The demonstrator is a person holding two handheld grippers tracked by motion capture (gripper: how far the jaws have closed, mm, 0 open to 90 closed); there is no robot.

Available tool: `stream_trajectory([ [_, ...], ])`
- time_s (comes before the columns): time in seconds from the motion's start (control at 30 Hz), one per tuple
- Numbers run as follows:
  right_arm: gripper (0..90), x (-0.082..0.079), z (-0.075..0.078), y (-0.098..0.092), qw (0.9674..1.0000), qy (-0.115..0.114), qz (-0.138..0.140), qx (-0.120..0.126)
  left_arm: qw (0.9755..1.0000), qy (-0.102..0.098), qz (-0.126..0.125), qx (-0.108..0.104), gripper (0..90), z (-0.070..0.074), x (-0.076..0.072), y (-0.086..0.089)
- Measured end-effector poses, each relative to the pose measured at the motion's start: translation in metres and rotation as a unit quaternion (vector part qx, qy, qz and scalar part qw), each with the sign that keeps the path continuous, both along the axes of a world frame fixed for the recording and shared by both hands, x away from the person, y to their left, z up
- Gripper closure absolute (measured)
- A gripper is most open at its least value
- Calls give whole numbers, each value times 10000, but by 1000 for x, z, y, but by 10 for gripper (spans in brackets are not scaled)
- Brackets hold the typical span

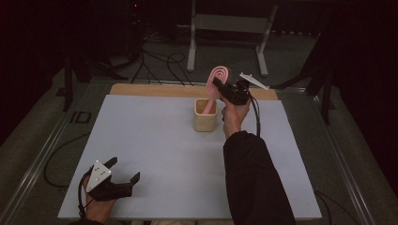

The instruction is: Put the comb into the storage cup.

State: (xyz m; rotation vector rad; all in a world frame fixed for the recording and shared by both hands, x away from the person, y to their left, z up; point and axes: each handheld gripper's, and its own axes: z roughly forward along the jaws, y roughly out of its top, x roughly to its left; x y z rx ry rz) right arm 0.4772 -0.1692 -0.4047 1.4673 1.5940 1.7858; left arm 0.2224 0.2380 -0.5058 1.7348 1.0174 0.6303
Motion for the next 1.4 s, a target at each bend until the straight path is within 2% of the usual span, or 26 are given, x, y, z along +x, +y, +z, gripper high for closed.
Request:
stream_trajectory([
  [1.4, 627, -3, -18, 6, 9998, 134, 124, 9, 10000, 8, -33, 30, 0, 0, 1, -2],
])
